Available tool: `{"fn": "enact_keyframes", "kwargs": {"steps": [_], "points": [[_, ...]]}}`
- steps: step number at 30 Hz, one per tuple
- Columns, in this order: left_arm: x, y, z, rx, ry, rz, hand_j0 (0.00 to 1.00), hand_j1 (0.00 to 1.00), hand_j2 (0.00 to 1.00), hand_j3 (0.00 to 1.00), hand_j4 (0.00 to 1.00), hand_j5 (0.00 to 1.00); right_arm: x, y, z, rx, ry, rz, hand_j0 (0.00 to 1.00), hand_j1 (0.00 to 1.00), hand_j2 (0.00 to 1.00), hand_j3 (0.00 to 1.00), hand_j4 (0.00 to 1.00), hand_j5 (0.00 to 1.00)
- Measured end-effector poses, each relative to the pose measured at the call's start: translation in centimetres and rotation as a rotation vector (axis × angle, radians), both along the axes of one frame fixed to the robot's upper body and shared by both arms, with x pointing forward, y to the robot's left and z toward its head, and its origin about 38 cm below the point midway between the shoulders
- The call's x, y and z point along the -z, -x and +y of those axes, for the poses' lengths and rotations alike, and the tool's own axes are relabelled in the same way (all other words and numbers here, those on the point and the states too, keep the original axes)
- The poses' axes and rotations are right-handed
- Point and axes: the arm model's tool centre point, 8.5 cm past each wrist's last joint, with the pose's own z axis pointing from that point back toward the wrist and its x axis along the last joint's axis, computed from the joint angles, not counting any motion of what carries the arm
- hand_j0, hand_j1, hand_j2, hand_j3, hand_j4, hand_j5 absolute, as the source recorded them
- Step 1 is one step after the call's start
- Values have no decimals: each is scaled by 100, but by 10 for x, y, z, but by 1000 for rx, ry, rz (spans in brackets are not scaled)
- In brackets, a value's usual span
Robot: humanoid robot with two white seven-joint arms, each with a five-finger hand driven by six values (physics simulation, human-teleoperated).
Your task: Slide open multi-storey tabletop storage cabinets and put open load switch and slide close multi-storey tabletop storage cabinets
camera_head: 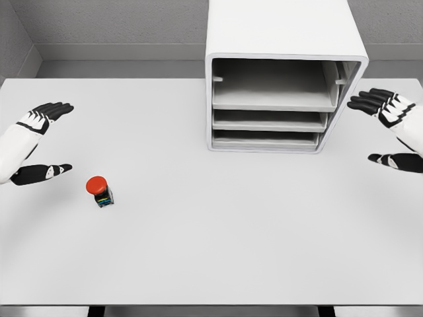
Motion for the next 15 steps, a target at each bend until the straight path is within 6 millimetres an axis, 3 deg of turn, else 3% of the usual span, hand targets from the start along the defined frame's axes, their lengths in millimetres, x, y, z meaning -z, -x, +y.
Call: {"fn": "enact_keyframes", "kwargs": {"steps": [6, 12, 15], "points": [[-1, 0, -1, 1, 0, -2, 100, 100, 100, 100, 100, 100, 11, 0, 11, -20, 20, 1, 100, 100, 100, 100, 100, 100], [0, 0, -1, 1, -1, -2, 100, 100, 100, 100, 100, 100, 35, 2, 31, -28, -8, -4, 100, 100, 100, 100, 100, 100], [0, 0, -1, 1, -2, 0, 100, 100, 100, 100, 100, 100, 32, -6, 47, -53, -41, -36, 100, 100, 100, 100, 100, 100]]}}
